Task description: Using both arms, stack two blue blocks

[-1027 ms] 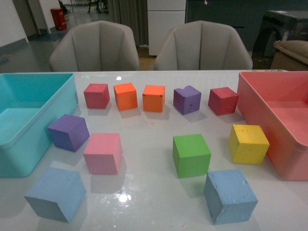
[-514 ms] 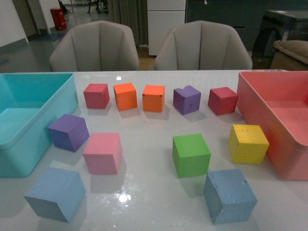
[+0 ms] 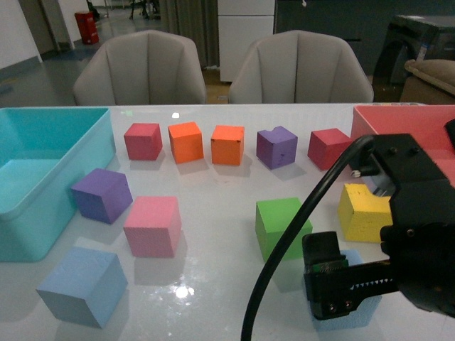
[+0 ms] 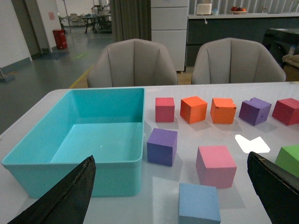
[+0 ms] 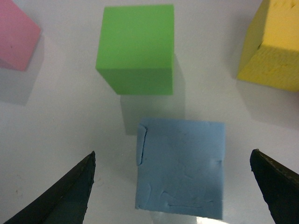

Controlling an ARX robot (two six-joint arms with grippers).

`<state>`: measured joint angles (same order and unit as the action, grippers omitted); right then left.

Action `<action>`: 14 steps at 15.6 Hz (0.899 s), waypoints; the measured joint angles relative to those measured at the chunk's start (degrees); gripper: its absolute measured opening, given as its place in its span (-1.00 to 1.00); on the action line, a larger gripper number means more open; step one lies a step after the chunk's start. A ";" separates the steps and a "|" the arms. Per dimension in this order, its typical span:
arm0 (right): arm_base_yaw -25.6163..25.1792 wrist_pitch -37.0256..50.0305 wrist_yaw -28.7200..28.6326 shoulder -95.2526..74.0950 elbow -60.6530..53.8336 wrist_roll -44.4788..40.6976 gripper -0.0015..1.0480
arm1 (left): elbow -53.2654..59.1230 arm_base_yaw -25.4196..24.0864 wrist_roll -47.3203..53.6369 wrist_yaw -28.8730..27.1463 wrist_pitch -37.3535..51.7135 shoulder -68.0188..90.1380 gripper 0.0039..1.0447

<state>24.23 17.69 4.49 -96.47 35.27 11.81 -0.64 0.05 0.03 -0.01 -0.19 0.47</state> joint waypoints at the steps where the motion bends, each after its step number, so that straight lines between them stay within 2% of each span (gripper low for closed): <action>1: 0.63 -0.17 -0.26 -1.44 0.24 0.79 0.87 | 0.00 0.00 0.00 0.00 0.00 0.00 0.88; 8: 0.22 -2.80 -0.61 -8.52 5.35 2.78 0.87 | 0.00 0.00 0.00 0.00 0.00 0.00 0.88; 14: -0.68 0.70 -1.55 -15.15 5.92 3.48 0.87 | 0.00 0.00 0.00 0.00 0.02 0.00 0.88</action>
<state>23.55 18.39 2.94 -111.61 41.19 15.29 -0.64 0.05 0.03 -0.01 -0.16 0.47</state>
